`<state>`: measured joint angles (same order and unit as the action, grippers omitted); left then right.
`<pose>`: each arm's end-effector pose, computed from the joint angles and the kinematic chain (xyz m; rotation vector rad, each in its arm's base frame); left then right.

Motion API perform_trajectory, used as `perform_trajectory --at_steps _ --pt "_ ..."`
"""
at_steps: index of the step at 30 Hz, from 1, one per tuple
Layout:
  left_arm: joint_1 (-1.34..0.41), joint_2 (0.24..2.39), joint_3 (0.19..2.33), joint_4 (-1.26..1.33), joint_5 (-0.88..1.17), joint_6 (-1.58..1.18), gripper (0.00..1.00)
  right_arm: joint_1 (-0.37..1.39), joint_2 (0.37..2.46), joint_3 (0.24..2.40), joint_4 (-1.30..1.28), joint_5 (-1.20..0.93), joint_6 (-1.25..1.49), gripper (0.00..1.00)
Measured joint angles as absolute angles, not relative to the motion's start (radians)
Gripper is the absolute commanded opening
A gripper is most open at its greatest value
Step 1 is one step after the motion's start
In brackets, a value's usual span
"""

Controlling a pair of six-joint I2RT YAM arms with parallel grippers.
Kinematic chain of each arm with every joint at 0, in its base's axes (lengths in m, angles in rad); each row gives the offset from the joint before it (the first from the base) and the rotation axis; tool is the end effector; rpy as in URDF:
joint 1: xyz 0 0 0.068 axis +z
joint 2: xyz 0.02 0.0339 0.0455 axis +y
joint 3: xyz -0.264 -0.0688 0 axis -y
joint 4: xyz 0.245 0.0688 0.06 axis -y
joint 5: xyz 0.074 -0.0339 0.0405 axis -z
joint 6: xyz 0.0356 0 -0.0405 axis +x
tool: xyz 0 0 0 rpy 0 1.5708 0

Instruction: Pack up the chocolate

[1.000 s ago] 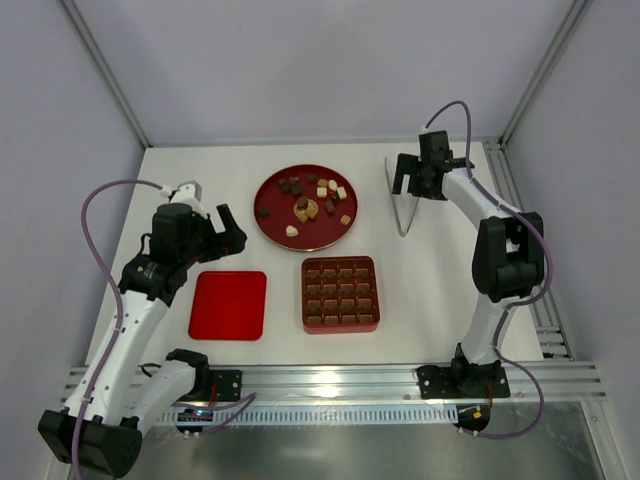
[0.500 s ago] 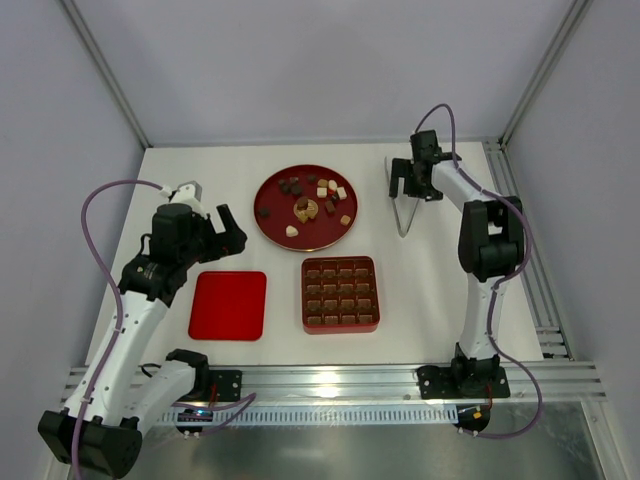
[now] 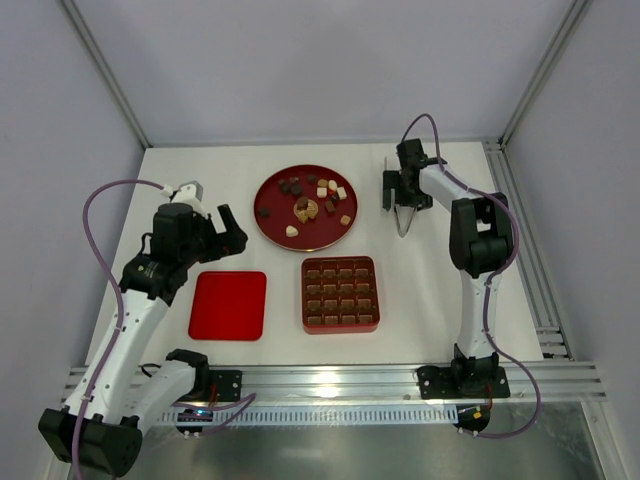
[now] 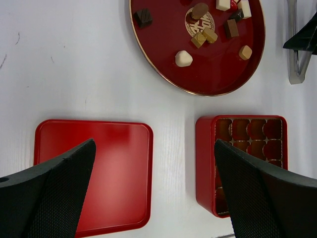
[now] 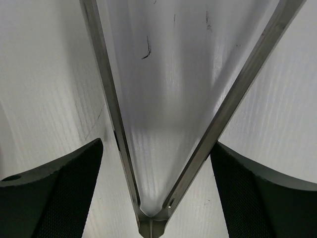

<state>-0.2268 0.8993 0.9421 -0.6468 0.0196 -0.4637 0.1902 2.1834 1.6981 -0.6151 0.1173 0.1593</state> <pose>0.1832 -0.0430 0.3284 -0.2493 2.1905 -0.4120 0.4584 0.0840 0.1708 -0.0037 2.6586 -0.0430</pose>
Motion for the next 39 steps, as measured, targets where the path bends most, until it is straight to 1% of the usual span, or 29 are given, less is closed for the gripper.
perform_trajectory --at_steps 5,6,11,14,16,18,19,20,31,39 --pt "-0.227 0.899 0.942 -0.646 0.02 -0.464 1.0 0.195 2.183 1.695 -0.608 0.125 0.16 0.85" --pt "-0.227 0.899 0.942 -0.646 0.02 -0.464 1.0 0.195 2.183 1.693 -0.606 0.126 0.16 0.82" --pt "-0.227 0.899 0.942 -0.647 0.02 -0.464 1.0 0.194 2.183 1.683 -0.603 0.128 0.164 0.77" --pt "-0.227 0.899 0.942 -0.647 0.02 -0.464 1.0 0.194 2.183 1.682 -0.601 0.127 0.168 0.72" --pt "-0.227 0.899 0.942 -0.647 0.02 -0.464 1.0 0.194 2.183 1.682 -0.6 0.123 0.168 0.64" --pt "-0.227 0.899 0.942 -0.647 0.02 -0.464 1.0 0.194 2.183 1.68 -0.598 0.116 0.171 0.6" --pt "-0.227 0.899 0.942 -0.647 0.02 -0.464 1.0 0.194 2.183 1.679 -0.598 0.112 0.173 0.55" --pt "-0.227 0.899 0.942 -0.647 0.02 -0.464 1.0 0.194 2.183 1.679 -0.597 0.108 0.176 0.54" --pt "-0.227 0.902 0.933 -0.647 0.019 -0.464 1.0 0.194 2.143 1.641 -0.599 0.107 0.186 0.52" --pt "-0.227 0.903 0.933 -0.647 0.019 -0.464 1.0 0.194 1.954 1.61 -0.613 0.111 0.186 0.52"
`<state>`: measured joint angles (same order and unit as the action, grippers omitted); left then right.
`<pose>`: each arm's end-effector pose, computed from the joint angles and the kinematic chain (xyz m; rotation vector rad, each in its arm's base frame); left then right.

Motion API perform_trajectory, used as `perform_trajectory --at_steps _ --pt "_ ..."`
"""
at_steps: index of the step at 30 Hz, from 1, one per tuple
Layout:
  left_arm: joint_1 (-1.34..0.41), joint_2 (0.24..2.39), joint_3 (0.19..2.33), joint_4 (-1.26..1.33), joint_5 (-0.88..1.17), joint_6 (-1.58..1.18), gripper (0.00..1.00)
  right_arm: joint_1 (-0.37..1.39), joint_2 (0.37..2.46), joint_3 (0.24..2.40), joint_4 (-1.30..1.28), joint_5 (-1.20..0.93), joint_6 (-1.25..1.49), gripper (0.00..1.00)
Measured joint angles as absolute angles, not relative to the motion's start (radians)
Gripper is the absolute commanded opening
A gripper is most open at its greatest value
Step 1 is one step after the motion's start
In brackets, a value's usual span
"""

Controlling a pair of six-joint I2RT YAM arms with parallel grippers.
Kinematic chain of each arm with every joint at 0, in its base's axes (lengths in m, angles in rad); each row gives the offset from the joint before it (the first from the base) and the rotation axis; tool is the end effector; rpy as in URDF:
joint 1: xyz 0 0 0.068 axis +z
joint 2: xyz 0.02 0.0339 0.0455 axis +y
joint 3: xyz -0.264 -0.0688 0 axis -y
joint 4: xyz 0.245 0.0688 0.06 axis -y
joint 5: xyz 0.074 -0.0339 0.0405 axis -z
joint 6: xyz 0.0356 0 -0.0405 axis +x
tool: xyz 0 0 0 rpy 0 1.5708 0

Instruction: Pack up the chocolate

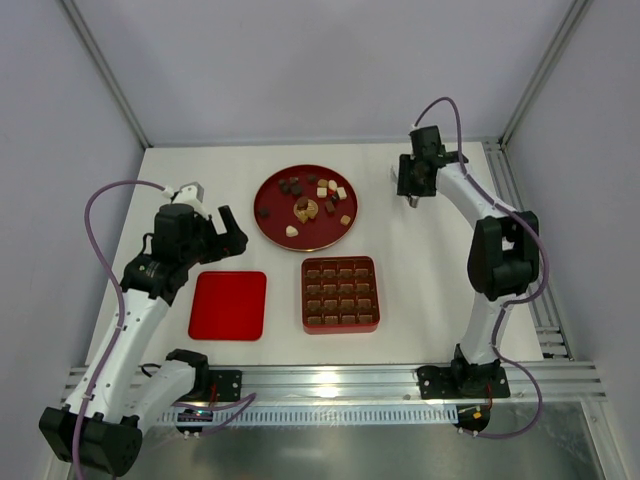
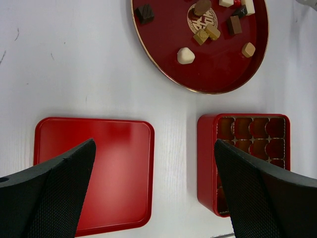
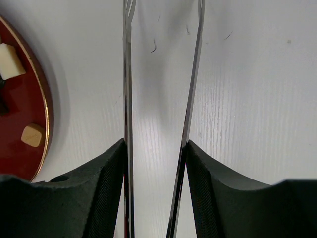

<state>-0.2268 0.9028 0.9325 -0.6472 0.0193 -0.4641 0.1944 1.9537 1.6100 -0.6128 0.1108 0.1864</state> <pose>0.1839 -0.0432 0.3246 -0.2516 2.2038 -0.4080 0.4252 0.0797 0.2429 0.0342 2.5185 0.0140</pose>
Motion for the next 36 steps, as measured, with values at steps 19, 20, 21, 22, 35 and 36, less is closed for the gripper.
perform_trajectory --at_steps 19,20,21,22,35,36 --pt "-0.227 0.904 0.933 -0.647 0.02 -0.464 1.0 0.237 1.719 1.503 -0.64 0.118 0.201 0.44" --pt "-0.227 0.904 0.933 -0.647 0.02 -0.464 1.0 0.25 1.707 1.502 -0.641 0.12 0.203 0.43" --pt "-0.227 0.904 0.933 -0.647 0.02 -0.464 1.0 0.267 1.694 1.502 -0.645 0.122 0.207 0.43" --pt "-0.227 0.904 0.933 -0.647 0.02 -0.464 1.0 0.285 1.68 1.502 -0.648 0.123 0.21 0.42" --pt "-0.227 0.904 0.933 -0.647 0.02 -0.464 1.0 0.53 1.61 1.476 -0.661 0.125 0.269 0.41" --pt "-0.227 0.904 0.933 -0.647 0.02 -0.464 1.0 0.548 1.61 1.474 -0.663 0.124 0.273 0.41"
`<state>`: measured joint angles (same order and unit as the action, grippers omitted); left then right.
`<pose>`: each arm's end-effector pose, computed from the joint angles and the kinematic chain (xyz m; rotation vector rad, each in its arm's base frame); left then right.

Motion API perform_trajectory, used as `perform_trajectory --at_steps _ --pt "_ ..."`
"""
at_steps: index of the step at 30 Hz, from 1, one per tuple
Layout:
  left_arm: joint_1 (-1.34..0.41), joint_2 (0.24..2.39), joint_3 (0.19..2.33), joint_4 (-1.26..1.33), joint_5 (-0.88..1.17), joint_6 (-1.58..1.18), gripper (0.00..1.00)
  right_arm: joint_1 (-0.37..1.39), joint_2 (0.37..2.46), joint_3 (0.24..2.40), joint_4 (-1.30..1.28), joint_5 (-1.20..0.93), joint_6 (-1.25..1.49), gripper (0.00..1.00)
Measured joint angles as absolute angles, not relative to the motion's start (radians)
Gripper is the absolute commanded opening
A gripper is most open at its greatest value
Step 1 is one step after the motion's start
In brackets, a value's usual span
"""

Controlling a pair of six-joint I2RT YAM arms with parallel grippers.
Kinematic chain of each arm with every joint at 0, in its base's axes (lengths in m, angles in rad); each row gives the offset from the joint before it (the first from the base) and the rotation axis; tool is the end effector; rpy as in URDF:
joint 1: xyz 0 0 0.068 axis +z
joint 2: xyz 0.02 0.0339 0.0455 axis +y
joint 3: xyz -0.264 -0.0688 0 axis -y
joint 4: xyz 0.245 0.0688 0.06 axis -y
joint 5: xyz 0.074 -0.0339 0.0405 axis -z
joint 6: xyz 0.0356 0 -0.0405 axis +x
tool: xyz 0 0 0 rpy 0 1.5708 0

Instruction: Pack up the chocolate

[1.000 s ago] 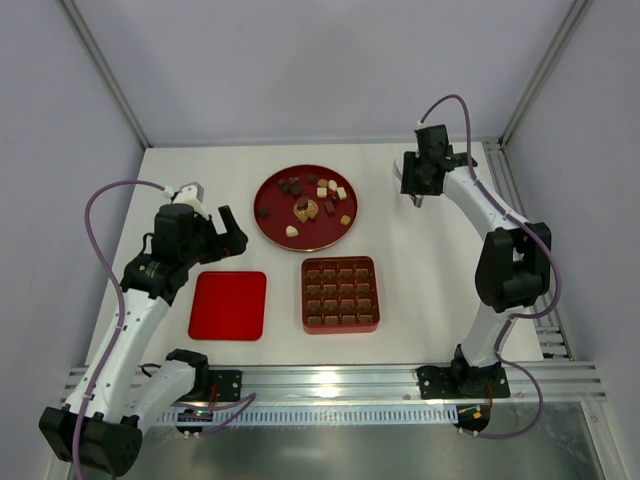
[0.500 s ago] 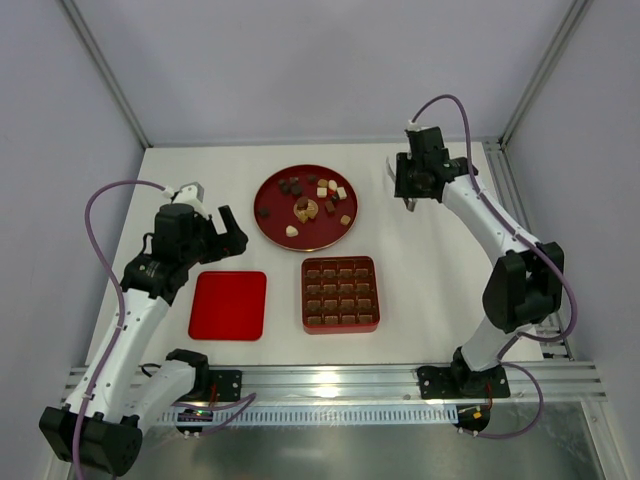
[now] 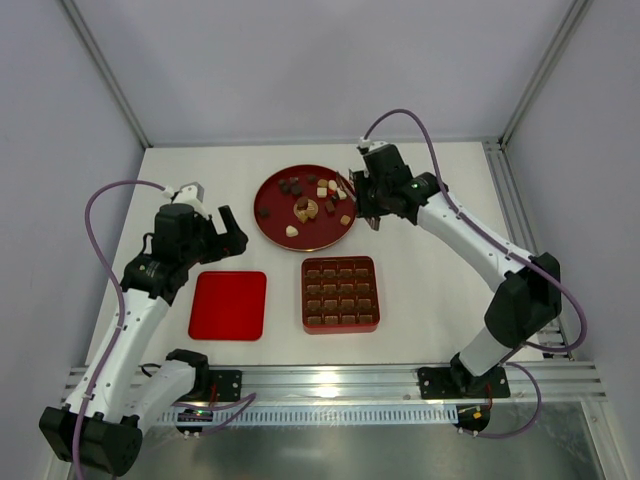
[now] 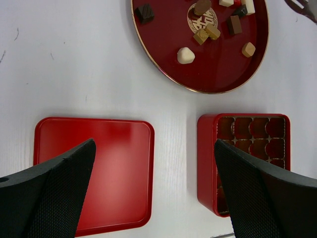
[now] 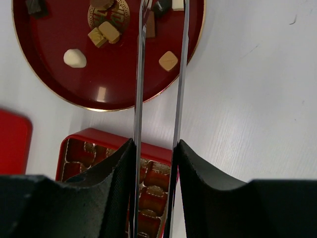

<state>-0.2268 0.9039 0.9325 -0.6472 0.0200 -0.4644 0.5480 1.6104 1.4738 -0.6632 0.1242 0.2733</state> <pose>0.1842 -0.0432 0.3244 -0.2517 2.2050 -0.4086 0.3075 0.1825 0.3250 -0.2659 2.3619 0.2495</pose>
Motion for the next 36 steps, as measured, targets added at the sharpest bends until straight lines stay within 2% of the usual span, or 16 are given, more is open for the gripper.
perform_trajectory --at_steps 8,36 --pt "-0.227 0.904 0.933 -0.647 0.02 -0.464 1.0 0.638 1.636 1.473 -0.667 0.12 0.292 0.41" --pt "-0.227 0.904 0.933 -0.647 0.02 -0.464 1.0 0.64 1.809 1.473 -0.651 0.132 0.29 0.42"
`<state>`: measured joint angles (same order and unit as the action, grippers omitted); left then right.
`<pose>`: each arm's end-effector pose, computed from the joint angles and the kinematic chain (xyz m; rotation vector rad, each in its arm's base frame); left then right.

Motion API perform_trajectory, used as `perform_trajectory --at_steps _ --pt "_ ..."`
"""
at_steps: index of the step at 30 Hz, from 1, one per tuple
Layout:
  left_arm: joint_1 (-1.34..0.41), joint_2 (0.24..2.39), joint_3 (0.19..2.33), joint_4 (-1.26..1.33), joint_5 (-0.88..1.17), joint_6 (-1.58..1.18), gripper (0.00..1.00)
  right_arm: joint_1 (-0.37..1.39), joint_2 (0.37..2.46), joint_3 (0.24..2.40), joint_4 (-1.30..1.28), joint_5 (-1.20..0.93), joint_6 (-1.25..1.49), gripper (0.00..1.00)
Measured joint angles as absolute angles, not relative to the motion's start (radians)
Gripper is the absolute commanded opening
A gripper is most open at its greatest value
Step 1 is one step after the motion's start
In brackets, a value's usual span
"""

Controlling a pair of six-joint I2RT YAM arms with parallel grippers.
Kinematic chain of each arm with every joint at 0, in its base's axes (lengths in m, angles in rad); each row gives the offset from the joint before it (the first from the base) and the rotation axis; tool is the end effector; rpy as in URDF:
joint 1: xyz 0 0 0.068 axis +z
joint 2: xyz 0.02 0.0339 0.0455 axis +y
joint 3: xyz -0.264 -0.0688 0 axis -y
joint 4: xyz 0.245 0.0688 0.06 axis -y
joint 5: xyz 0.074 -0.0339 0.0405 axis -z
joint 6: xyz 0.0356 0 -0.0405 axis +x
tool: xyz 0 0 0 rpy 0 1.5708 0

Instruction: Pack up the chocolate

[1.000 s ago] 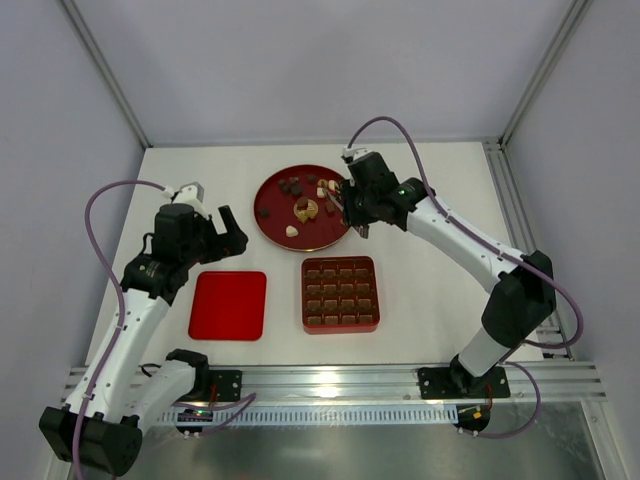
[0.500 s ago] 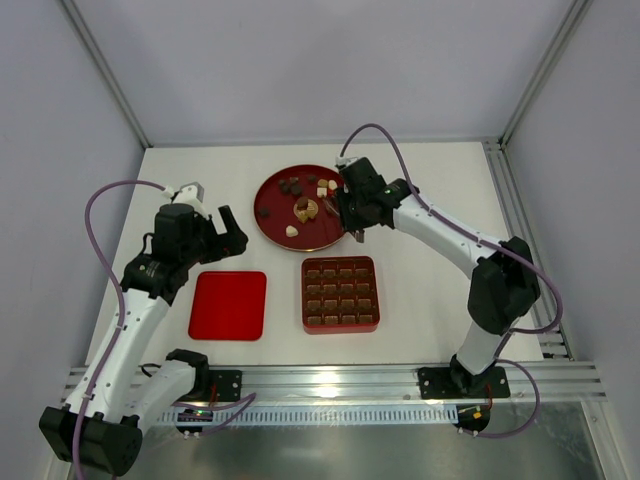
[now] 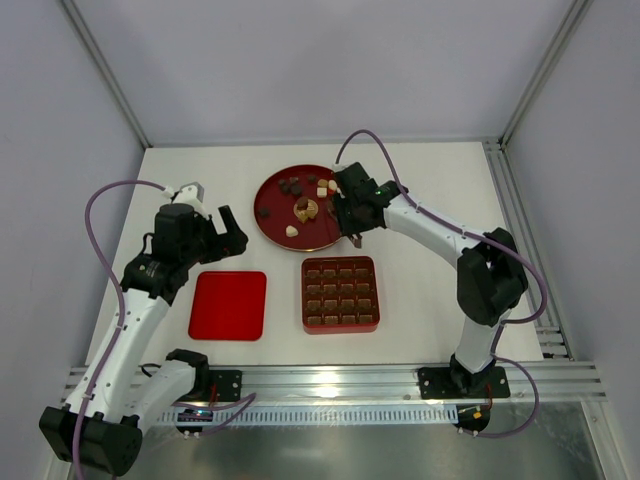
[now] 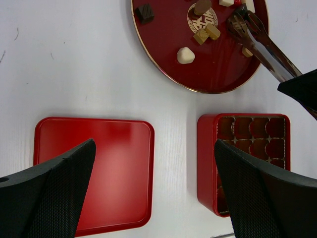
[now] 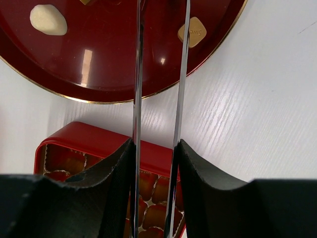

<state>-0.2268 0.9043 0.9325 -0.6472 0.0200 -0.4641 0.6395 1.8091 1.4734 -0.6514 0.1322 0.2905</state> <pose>0.1842 -0.0432 0.3243 -0.2514 2.2054 -0.4083 0.3187 0.2312 0.2548 -0.3937 2.5259 0.1931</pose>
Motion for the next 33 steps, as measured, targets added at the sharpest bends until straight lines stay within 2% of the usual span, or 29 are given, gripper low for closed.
perform_trajectory --at_steps 4,13,33 --pt "-0.227 0.905 0.933 -0.647 0.02 -0.464 1.0 0.64 1.811 1.473 -0.651 0.133 0.29 0.4" --pt "-0.227 0.906 0.933 -0.647 0.02 -0.464 1.0 0.64 1.811 1.473 -0.647 0.137 0.287 0.29" --pt "-0.227 0.906 0.933 -0.647 0.02 -0.464 1.0 0.64 1.778 1.499 -0.678 0.143 0.284 0.24"
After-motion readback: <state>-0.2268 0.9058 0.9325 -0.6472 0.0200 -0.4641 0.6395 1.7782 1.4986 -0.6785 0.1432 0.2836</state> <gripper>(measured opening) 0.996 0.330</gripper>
